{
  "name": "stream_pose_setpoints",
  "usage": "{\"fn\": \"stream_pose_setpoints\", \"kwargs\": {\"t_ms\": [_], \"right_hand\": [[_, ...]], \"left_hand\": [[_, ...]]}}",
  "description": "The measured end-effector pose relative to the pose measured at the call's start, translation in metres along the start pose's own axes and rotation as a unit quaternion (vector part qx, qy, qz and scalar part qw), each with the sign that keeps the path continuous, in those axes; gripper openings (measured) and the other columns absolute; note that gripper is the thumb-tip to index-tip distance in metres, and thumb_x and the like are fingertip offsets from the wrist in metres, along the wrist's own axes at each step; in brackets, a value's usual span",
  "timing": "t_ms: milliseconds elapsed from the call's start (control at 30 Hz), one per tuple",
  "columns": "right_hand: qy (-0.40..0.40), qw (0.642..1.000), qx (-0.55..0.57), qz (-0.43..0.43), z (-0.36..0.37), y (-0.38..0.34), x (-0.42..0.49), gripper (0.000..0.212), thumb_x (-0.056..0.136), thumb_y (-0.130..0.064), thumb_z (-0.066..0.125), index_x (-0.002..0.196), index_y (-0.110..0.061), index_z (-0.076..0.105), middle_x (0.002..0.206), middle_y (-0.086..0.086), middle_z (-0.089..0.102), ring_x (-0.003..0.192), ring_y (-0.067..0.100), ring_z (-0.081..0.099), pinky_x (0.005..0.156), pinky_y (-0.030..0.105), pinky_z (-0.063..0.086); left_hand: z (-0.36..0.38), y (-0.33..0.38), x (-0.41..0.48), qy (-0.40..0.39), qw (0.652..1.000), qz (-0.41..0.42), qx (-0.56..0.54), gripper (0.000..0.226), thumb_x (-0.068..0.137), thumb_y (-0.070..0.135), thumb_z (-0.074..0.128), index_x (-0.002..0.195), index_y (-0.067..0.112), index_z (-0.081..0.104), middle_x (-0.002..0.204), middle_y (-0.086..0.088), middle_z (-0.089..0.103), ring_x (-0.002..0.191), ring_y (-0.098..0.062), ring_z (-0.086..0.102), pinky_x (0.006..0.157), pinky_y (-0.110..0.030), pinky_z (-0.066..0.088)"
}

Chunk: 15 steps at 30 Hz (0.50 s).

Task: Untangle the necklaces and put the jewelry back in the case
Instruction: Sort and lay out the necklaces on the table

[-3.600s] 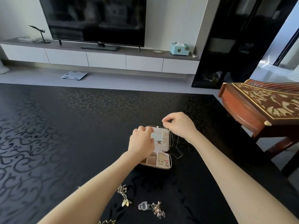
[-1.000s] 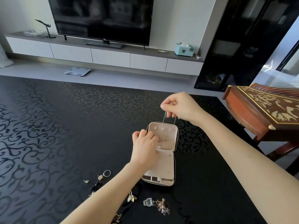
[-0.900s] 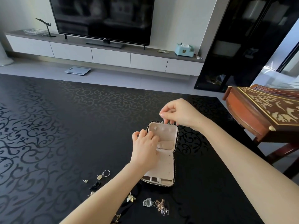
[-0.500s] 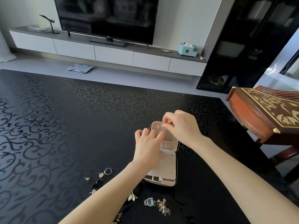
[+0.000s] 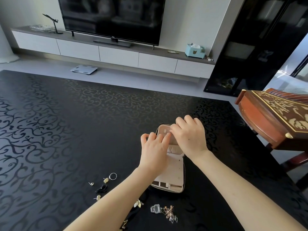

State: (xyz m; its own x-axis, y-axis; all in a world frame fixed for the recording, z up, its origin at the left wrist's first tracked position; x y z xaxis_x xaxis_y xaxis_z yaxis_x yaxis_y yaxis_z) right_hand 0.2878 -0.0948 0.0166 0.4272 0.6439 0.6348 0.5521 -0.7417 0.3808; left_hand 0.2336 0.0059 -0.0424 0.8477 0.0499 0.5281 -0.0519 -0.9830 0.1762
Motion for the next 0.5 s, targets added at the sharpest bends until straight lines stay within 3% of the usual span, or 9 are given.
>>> {"fn": "stream_pose_setpoints", "kwargs": {"t_ms": [200, 400, 500], "right_hand": [[-0.021, 0.985, 0.152, 0.076, 0.008, 0.008, 0.005, 0.017, 0.067, -0.014, 0.079, 0.065, -0.016, 0.063, 0.067, 0.0, 0.05, 0.061, 0.019, 0.046, 0.052, 0.03, 0.036], [-0.103, 0.95, 0.263, 0.137, 0.015, 0.018, 0.011, 0.012, 0.072, -0.019, 0.077, 0.074, -0.02, 0.065, 0.077, -0.01, 0.046, 0.077, 0.012, 0.042, 0.066, 0.026, 0.033], [-0.136, 0.925, 0.31, 0.17, 0.012, 0.019, 0.01, 0.009, 0.075, -0.016, 0.072, 0.078, -0.022, 0.066, 0.084, -0.007, 0.054, 0.086, 0.012, 0.045, 0.073, 0.026, 0.037]], "left_hand": [[-0.001, 0.0, -0.001, -0.012, 1.0, 0.0, 0.003, 0.054, 0.046, 0.008, 0.066, 0.098, 0.02, 0.064, 0.06, 0.01, 0.047, 0.061, -0.018, 0.045, 0.069, -0.035, 0.042], [0.0, -0.001, -0.001, -0.017, 1.0, 0.006, 0.005, 0.046, 0.049, 0.009, 0.066, 0.094, 0.02, 0.064, 0.065, 0.007, 0.052, 0.063, -0.02, 0.047, 0.073, -0.034, 0.024], [0.002, -0.002, 0.0, -0.018, 1.0, 0.013, 0.004, 0.044, 0.049, 0.01, 0.066, 0.091, 0.021, 0.063, 0.065, 0.006, 0.051, 0.064, -0.021, 0.047, 0.075, -0.035, 0.026]]}}
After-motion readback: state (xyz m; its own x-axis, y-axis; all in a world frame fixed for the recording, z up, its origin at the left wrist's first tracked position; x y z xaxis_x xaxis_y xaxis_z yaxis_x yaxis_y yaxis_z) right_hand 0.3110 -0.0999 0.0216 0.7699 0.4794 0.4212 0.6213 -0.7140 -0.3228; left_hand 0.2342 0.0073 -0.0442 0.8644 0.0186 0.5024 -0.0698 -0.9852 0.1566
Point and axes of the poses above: each hand's wrist, its own x-axis towards the middle knuckle, its own z-axis out of the palm, y = z × x, the point moved 2 cm from there along x, towards the middle knuckle
